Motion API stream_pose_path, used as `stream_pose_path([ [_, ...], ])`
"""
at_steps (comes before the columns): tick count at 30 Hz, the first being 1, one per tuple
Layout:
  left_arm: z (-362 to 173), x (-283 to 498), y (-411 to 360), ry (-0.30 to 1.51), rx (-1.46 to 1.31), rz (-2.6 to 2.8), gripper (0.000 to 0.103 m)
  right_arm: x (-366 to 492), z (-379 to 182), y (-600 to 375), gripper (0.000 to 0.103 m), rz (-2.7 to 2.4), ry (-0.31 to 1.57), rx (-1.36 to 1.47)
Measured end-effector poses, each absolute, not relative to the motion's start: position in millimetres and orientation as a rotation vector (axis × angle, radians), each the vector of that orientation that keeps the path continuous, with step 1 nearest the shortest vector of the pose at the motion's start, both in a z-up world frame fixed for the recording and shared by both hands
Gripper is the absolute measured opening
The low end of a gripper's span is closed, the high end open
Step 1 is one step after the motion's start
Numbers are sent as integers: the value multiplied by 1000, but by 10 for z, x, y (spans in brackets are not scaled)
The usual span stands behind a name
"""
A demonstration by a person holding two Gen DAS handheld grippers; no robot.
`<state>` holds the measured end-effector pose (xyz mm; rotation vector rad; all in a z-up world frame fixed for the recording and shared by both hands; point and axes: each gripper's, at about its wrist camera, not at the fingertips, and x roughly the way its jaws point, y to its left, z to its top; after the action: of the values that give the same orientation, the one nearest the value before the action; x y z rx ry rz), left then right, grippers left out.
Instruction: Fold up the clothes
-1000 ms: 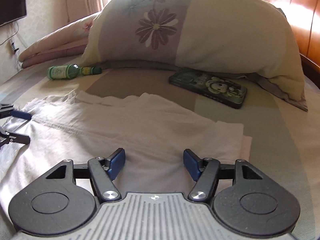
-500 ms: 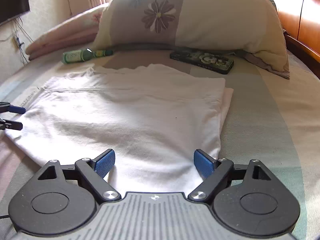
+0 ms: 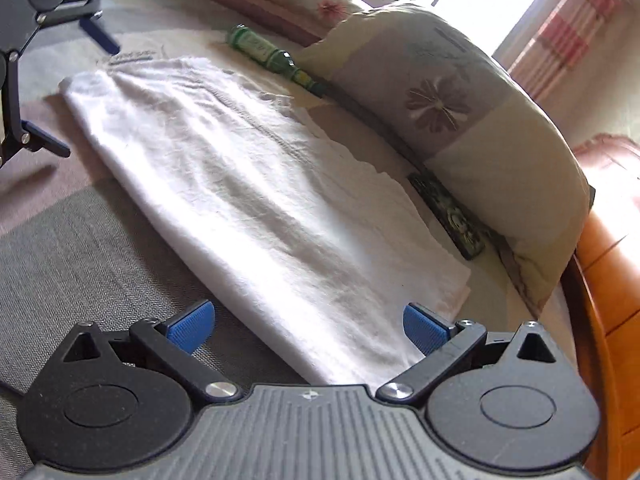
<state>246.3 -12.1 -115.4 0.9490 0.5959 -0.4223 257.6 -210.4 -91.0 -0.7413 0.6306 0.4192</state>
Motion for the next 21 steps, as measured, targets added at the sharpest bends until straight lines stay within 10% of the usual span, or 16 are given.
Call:
stream_pose_path([
  [21, -1348, 2699, -185, 434, 1241, -290, 103, 2635, -1169, -1887, 103, 301, 463, -1096],
])
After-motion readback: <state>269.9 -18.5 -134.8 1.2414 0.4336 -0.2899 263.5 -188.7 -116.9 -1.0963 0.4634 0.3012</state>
